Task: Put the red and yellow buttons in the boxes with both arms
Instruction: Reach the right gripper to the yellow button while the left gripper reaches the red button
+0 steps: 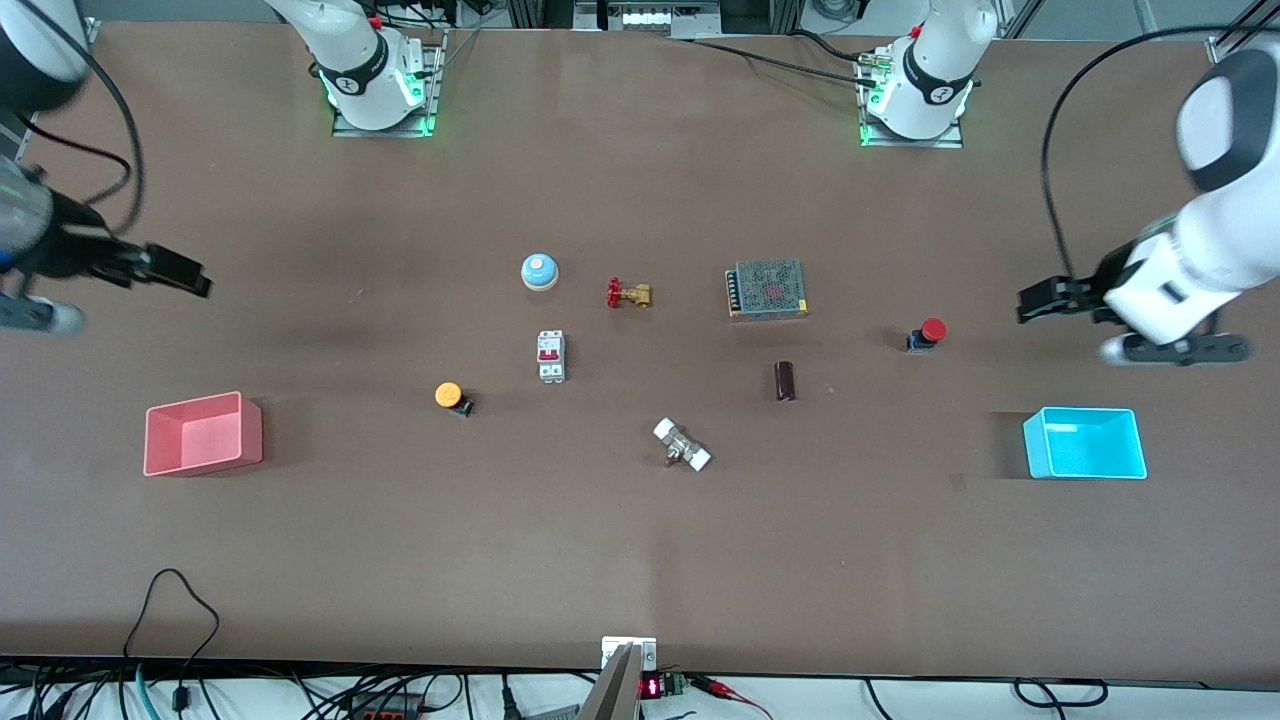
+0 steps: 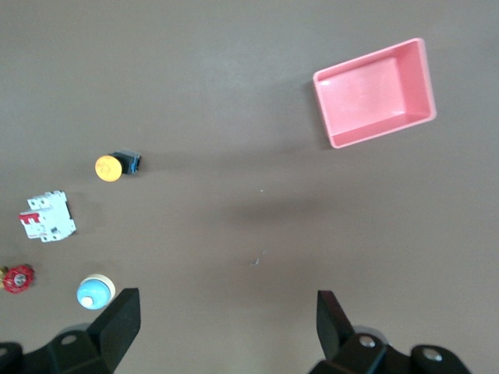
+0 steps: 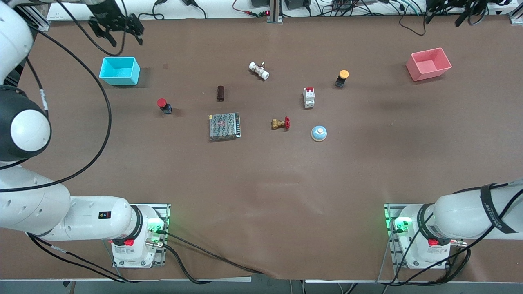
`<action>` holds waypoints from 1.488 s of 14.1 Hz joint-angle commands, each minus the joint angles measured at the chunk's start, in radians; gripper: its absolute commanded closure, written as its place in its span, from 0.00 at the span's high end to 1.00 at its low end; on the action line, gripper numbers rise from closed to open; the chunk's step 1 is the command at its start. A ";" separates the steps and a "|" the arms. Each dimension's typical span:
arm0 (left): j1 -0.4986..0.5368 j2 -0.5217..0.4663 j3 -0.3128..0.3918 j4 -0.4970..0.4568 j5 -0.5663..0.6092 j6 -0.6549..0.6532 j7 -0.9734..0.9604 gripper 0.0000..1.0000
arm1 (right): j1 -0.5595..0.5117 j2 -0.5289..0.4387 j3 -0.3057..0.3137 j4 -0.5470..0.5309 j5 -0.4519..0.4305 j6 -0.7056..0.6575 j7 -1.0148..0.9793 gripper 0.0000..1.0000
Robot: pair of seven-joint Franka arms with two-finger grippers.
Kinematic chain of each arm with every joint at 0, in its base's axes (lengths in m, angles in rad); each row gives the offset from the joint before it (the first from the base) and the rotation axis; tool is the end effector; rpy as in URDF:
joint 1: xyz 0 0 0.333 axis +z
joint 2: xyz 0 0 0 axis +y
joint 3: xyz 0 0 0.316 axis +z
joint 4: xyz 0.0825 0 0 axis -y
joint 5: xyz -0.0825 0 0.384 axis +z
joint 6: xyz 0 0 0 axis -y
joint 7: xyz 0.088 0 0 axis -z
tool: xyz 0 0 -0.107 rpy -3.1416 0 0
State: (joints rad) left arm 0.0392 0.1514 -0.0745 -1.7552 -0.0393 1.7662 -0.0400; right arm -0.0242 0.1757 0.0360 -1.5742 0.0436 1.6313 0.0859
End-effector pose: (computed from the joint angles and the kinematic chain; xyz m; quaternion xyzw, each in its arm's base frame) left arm 0.5907 -0.0223 0.4664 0.9972 0.0075 -0.0708 0.0219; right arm 0.6037 0.0100 0.5260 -0.9972 0.0397 0.0603 0.0219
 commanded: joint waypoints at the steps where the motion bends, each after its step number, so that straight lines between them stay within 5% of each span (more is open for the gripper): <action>1: -0.018 0.030 -0.013 -0.083 0.004 0.089 -0.009 1.00 | 0.075 0.065 -0.007 0.008 0.015 0.040 -0.046 1.00; 7: -0.007 0.028 -0.051 -0.407 -0.005 0.475 -0.037 1.00 | 0.179 0.221 -0.005 0.002 0.001 0.263 0.237 1.00; 12: -0.004 0.045 -0.051 -0.472 -0.007 0.509 -0.037 1.00 | 0.270 0.330 -0.004 0.002 0.001 0.418 0.457 1.00; 21: 0.007 0.168 -0.051 -0.495 -0.005 0.634 -0.006 1.00 | 0.279 0.424 0.018 -0.066 -0.001 0.605 0.506 1.00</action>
State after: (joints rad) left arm 0.0357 0.3062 -0.1213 -2.2530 -0.0404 2.3699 -0.0690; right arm 0.2556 0.5959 0.0462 -1.6272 0.0442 2.2189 0.5610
